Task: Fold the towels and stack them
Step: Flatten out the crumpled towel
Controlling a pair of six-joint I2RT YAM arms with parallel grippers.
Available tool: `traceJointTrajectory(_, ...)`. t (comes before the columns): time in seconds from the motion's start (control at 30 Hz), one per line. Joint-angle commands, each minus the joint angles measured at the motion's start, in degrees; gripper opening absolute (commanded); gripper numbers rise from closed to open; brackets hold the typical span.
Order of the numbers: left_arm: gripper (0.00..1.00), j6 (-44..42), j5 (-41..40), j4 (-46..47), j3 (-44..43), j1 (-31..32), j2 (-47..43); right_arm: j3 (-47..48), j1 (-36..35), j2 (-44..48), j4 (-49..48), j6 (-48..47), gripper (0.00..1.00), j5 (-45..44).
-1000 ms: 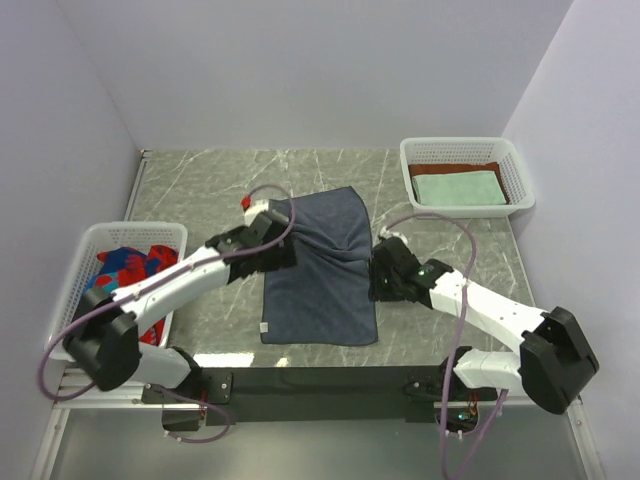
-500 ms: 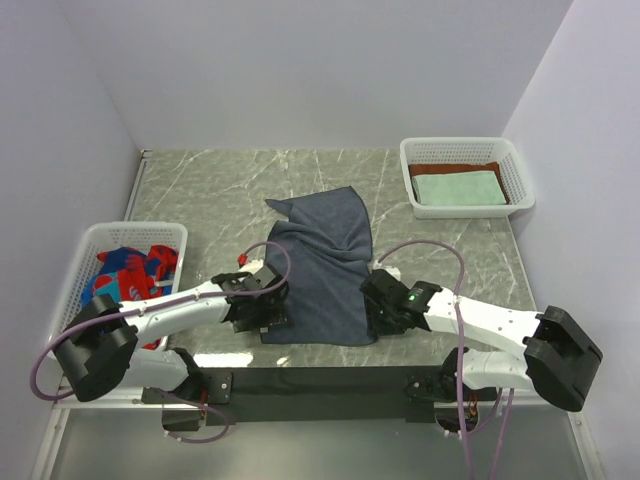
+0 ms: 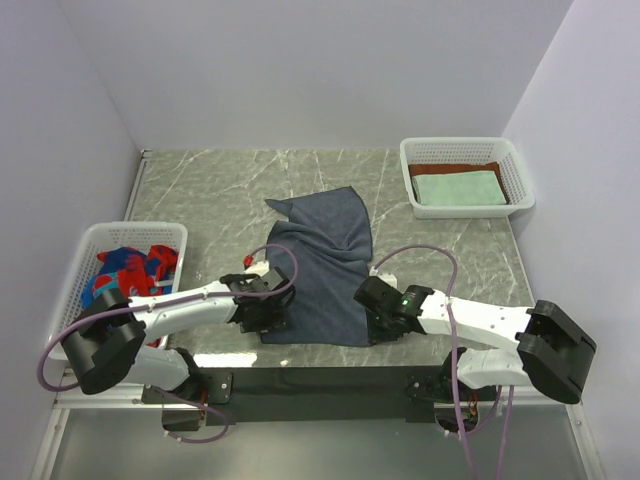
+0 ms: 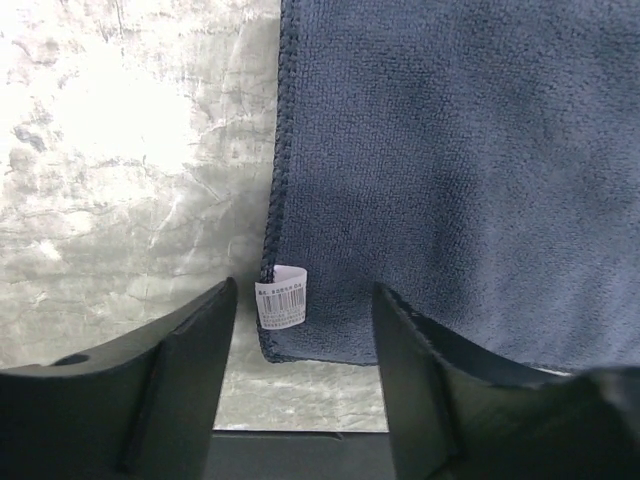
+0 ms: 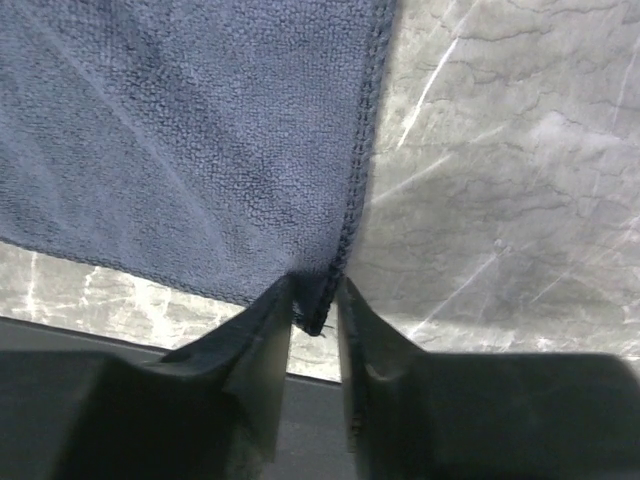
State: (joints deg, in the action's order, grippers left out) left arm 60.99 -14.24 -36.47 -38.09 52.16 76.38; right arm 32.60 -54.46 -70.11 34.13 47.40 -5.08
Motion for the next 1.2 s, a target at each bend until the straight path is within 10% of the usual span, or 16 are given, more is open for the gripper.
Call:
traceJointTrajectory(0.0, 0.6, 1.76, 2.11, 1.66, 0.56, 0.75, 2.63, -0.08, -0.65, -0.56, 0.06, 1.12, 0.27, -1.16)
traceJointTrajectory(0.3, 0.33, 2.03, 2.02, 1.05, 0.82, 1.36, 3.6, -0.61, -0.65, 0.06, -0.56, 1.21, 0.13, -1.42)
traceJointTrajectory(0.47, 0.01, 1.94, 1.85, 0.52, 0.73, 1.54, 3.69, 0.44, -0.65, 0.85, 0.58, 0.68, 0.07, -2.21)
traceJointTrajectory(0.87, 0.02, 1.41, 1.84, -17.4, -5.42, 2.77, -5.79, 4.14, -3.63, 9.72, 12.35, -2.83, 0.0, 3.31)
traceJointTrajectory(1.17, 0.23, 2.38, 15.38, -18.55, 2.22, 4.79, -18.36, 2.38, -12.95, 15.96, 14.83, -2.92, 0.05, 17.73)
